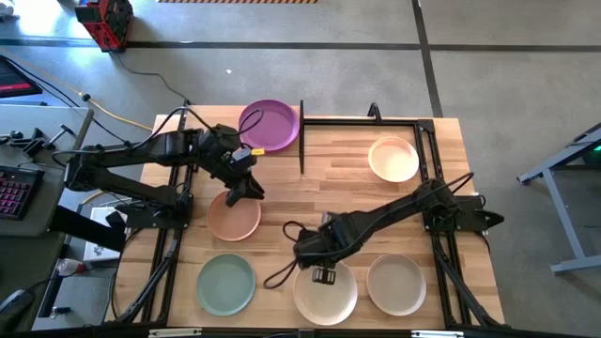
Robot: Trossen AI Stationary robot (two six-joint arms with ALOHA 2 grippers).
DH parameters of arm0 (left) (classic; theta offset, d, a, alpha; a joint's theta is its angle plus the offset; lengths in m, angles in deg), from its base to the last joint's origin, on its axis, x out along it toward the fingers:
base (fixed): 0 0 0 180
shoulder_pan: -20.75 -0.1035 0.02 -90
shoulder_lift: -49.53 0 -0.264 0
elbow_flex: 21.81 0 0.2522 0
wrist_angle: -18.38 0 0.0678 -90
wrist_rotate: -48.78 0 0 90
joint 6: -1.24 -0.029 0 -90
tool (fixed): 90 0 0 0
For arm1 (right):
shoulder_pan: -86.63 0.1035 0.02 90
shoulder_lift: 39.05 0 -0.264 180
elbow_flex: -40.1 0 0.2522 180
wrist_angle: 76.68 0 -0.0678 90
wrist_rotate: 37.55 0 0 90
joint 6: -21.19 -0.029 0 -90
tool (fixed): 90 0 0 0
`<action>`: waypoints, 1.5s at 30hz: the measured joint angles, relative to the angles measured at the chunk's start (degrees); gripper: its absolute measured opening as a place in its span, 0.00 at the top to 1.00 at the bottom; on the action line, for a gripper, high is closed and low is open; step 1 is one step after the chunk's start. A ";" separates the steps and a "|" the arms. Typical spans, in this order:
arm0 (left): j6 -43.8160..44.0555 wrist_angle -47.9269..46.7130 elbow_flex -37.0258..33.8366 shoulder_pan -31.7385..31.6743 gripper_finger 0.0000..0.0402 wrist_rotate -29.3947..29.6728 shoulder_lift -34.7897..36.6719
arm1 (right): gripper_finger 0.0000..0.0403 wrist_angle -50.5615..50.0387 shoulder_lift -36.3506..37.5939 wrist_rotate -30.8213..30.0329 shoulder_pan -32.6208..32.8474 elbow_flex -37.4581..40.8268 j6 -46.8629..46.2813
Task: Place and stack plates onto a shelf
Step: Stack the bottom left white plate on top of the purple plate
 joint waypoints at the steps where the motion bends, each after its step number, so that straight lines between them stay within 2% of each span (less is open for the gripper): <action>1: 0.00 0.73 0.00 0.40 0.74 -0.03 0.07 | 0.68 0.74 -0.13 -1.15 0.05 0.00 1.01; 10: 1.43 3.77 -0.07 1.64 0.74 -0.13 1.56 | 0.68 3.53 -3.20 -2.08 0.15 0.00 7.33; 23: 2.18 13.92 -0.02 1.64 0.74 -0.15 6.07 | 0.68 3.73 -9.39 -2.02 0.23 0.00 14.70; 30: 3.16 13.77 -0.02 1.64 0.74 -0.15 7.34 | 0.68 5.44 -13.79 1.80 0.11 0.00 17.66; 34: 3.15 13.73 -0.02 1.64 0.74 -0.15 7.56 | 0.68 4.18 -15.88 1.92 0.11 0.00 17.67; 45: 3.13 13.68 -0.02 1.64 0.74 -0.15 7.56 | 0.68 4.68 -16.42 2.76 -1.32 0.75 17.18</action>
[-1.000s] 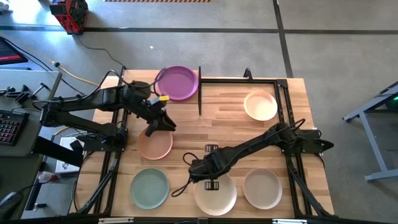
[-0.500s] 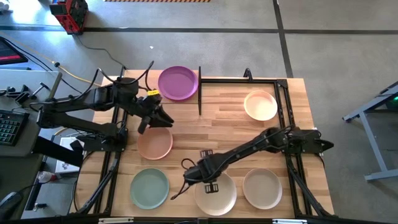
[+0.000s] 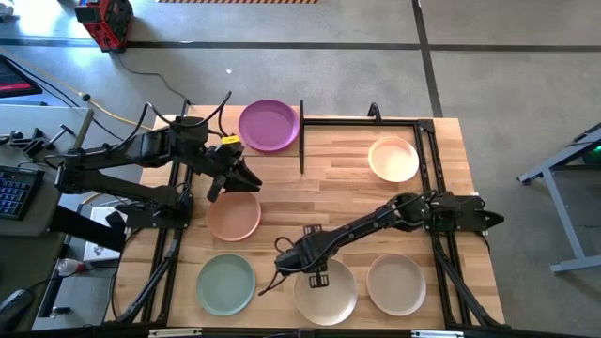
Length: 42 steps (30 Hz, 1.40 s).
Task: Place and stack plates onto a shelf
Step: Stack the bottom left white plate on top of the purple plate
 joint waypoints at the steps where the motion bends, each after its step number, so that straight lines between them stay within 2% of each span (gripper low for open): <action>1: -0.01 -0.01 0.00 0.00 0.74 0.00 0.00 | 0.68 0.97 0.02 0.40 -0.11 0.86 0.02; 5: -0.02 -0.24 0.00 0.00 0.74 0.00 0.00 | 0.68 2.46 -0.09 4.25 -0.08 4.00 -0.15; 12: -0.09 -1.73 0.00 0.00 0.74 -0.01 -0.02 | 0.70 1.83 -0.03 5.05 -0.06 4.62 -0.50; 15: -0.10 -1.74 0.00 0.00 0.74 0.00 -0.02 | 0.78 1.83 0.02 5.05 -0.11 4.59 -0.50; 20: -0.11 -1.74 0.00 -0.04 0.74 0.00 -0.02 | 0.97 1.38 0.26 6.35 -0.62 4.30 -0.50; 34: -0.11 -1.72 0.00 -0.23 0.74 0.00 -0.04 | 1.00 -2.19 0.66 7.76 -2.54 1.25 -0.73; 42: -0.11 -1.34 0.00 -3.34 0.74 0.00 0.05 | 1.00 -5.36 2.56 6.93 -3.89 -1.80 -2.20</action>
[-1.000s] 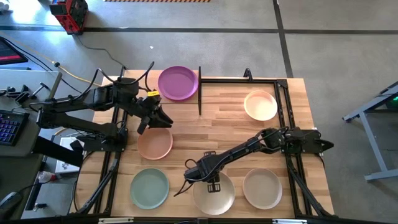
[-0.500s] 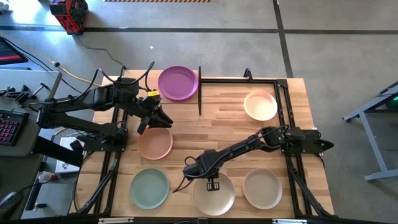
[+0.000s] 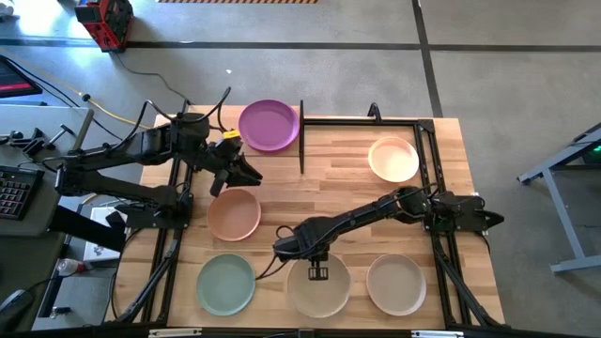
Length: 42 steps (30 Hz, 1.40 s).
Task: Place and stack plates onto a shelf
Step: Stack the bottom left white plate on top of the purple plate
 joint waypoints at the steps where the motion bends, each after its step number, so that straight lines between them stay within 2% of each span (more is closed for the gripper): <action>1: -0.05 0.05 0.00 -0.37 0.74 0.00 0.08 | 1.00 -0.53 0.04 -0.25 -0.19 -0.71 0.00; 11: -3.08 0.11 0.00 -4.79 0.74 0.82 0.12 | 1.00 -10.63 0.17 -5.07 -3.07 -10.59 1.89; 14: -3.26 0.12 0.00 -6.57 0.74 3.67 0.12 | 1.00 -11.30 0.52 -7.12 -4.52 -13.81 4.65; 18: -3.46 0.48 0.00 -9.23 0.74 8.79 0.12 | 1.00 -9.69 4.46 -7.37 -7.41 -11.65 7.83; 31: -2.93 3.13 0.00 -15.76 0.74 24.00 0.12 | 1.00 -10.18 11.60 -9.31 -23.51 -13.59 17.84; 39: -3.02 3.10 0.00 -17.99 0.74 29.59 0.06 | 1.00 -4.18 13.31 -9.18 -33.63 -13.64 20.56; 42: -2.99 3.08 0.00 -18.77 0.74 31.13 0.06 | 1.00 -1.93 13.62 -6.42 -36.32 -13.66 21.44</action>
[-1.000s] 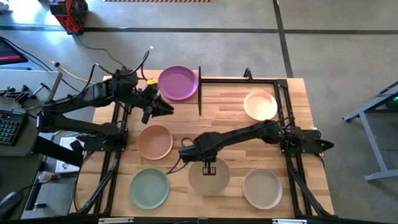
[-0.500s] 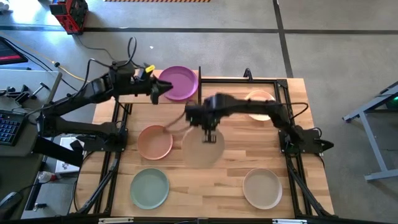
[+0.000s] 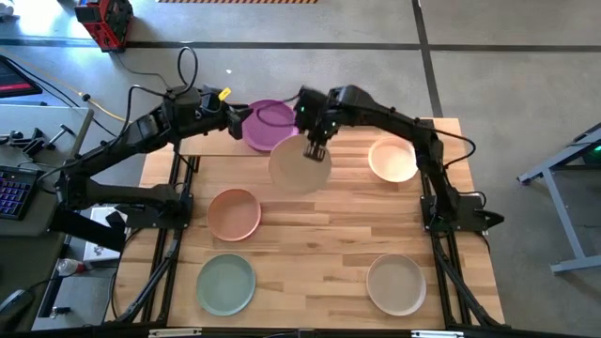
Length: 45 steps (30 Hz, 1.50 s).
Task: Place and stack plates onto a shelf
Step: Stack the bottom left white plate on top of the purple plate
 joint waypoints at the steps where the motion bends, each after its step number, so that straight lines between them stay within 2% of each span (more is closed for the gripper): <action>1: 0.00 -0.02 0.00 -0.28 0.74 0.11 0.00 | 1.00 0.97 0.06 1.00 -0.81 0.00 0.28; 9: 0.44 -0.07 0.00 -0.93 0.74 0.41 0.00 | 1.00 9.79 0.08 6.47 -6.22 0.00 -1.08; 13: 0.54 -0.22 0.00 -0.93 0.74 0.44 0.00 | 1.00 15.45 0.08 10.01 -8.69 0.00 -4.81; 17: 0.61 -0.44 0.00 -0.93 0.74 0.83 0.00 | 1.00 20.46 0.08 10.37 -10.95 0.00 -9.07; 24: 0.66 -0.43 0.00 -0.93 0.74 4.86 0.00 | 1.00 27.17 0.08 13.49 -13.75 0.00 -17.67; 29: 0.91 -0.42 0.00 -0.93 0.74 5.26 0.00 | 1.00 28.11 0.08 12.81 -13.96 0.07 -23.27; 39: 4.61 -0.42 0.00 -0.93 0.74 5.43 0.00 | 1.00 25.78 -0.38 5.23 -11.61 0.11 -33.27; 45: 3.93 -0.40 0.00 -0.93 0.74 5.39 0.00 | 1.00 25.53 -2.60 4.54 -9.87 0.20 -37.62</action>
